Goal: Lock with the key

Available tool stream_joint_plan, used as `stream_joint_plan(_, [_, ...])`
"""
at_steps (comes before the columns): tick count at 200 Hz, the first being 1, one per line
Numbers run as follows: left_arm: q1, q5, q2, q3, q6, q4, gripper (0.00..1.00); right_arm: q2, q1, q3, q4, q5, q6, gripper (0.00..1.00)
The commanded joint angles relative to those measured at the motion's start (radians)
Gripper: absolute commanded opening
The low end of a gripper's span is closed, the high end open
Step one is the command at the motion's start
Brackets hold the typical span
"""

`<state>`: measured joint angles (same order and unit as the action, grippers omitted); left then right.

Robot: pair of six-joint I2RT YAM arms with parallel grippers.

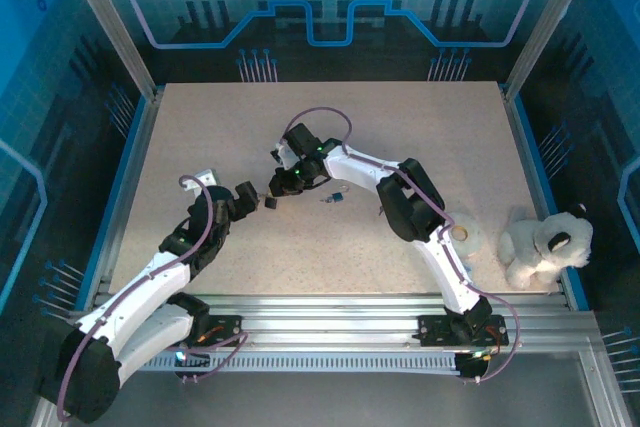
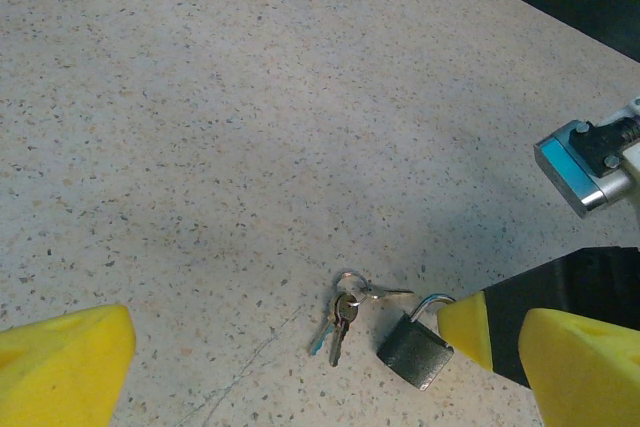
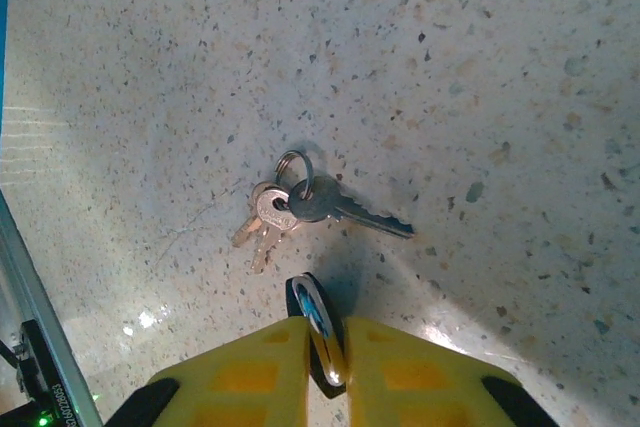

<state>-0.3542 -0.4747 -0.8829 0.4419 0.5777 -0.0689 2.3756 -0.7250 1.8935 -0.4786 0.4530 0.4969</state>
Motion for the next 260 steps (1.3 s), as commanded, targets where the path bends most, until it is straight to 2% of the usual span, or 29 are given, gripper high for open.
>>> stream_joint_plan(1, [0.008,-0.004,0.016,-0.01,0.011,0.026,0.99,0.035,0.008,0.042,-0.048,-0.002,-0.022,0.16])
stream_joint_plan(52, [0.008,-0.002,0.018,-0.011,0.01,0.027,0.99,0.051,0.01,0.073,-0.077,-0.011,-0.036,0.19])
stream_joint_plan(135, [0.008,-0.005,0.023,-0.012,0.009,0.026,0.99,0.07,0.018,0.17,-0.174,-0.055,-0.094,0.29])
stream_joint_plan(171, [0.008,-0.006,0.025,-0.013,0.008,0.023,0.99,0.05,0.018,0.22,-0.247,-0.112,-0.144,0.41])
stream_joint_plan(192, [0.008,-0.005,0.026,-0.013,0.008,0.026,0.99,-0.029,0.007,0.206,-0.268,-0.214,-0.191,0.57])
stream_joint_plan(208, [0.008,-0.002,0.027,-0.014,0.007,0.027,0.99,-0.126,-0.014,0.188,-0.278,-0.319,-0.237,0.81])
stream_joint_plan(212, [0.008,0.0,0.027,-0.013,0.006,0.028,0.99,-0.144,-0.018,0.182,-0.279,-0.341,-0.245,0.84])
stream_joint_plan(215, [0.008,0.001,0.027,-0.013,0.005,0.029,0.99,-0.166,-0.024,0.175,-0.278,-0.368,-0.254,0.97])
stream_joint_plan(217, [0.008,0.002,0.027,-0.014,0.005,0.029,0.99,-0.177,-0.028,0.17,-0.277,-0.384,-0.258,0.99])
stream_joint_plan(260, [0.008,0.021,0.028,-0.024,0.004,0.048,0.99,-0.441,-0.086,0.006,-0.213,-0.658,-0.299,1.0])
